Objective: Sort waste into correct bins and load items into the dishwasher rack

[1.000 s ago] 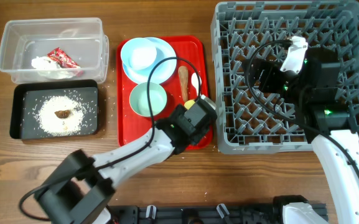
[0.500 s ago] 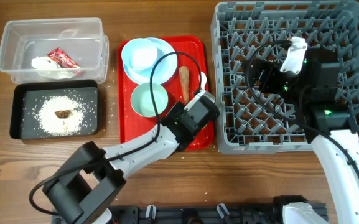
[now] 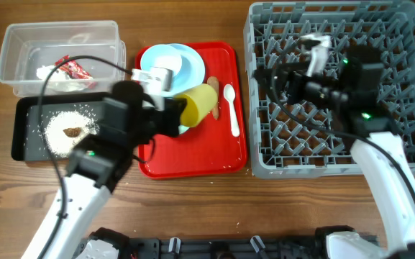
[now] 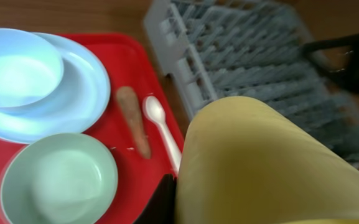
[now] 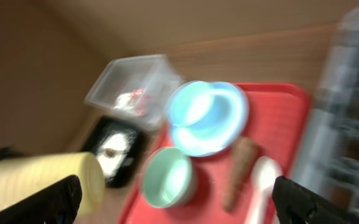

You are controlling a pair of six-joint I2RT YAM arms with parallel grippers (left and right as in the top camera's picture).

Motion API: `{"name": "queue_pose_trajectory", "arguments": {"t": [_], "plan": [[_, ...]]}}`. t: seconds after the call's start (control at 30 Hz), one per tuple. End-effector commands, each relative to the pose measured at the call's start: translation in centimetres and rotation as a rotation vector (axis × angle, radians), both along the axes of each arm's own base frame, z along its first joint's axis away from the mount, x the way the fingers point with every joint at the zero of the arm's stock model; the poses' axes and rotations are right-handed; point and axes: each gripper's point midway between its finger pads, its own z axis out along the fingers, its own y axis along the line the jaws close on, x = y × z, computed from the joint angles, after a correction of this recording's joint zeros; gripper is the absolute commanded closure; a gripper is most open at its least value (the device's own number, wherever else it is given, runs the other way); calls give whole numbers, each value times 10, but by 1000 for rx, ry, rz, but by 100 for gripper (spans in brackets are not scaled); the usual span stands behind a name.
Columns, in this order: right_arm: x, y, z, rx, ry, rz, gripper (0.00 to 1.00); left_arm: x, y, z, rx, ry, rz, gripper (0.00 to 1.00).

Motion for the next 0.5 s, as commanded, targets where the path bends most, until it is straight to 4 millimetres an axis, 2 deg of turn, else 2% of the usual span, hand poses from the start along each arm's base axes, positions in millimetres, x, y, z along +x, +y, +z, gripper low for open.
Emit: {"name": "queue_pose_trajectory", "arguments": {"t": [0.0,0.07,0.2,0.3,0.47], "plan": [[-27,45,8,165,-27,361,0,-39,-16,31,-358,130,-326,96],[-37,63,10,244,-57,528,0,-46,-12,40,-465,171,-408,96],[-52,88,13,298,-108,713,0,-53,-8,46,-585,234,-502,96],[-69,104,20,302,-167,801,0,-47,-8,37,-600,276,-493,96],[-82,114,23,306,-195,867,0,-40,-7,26,-609,316,-478,96]]}}
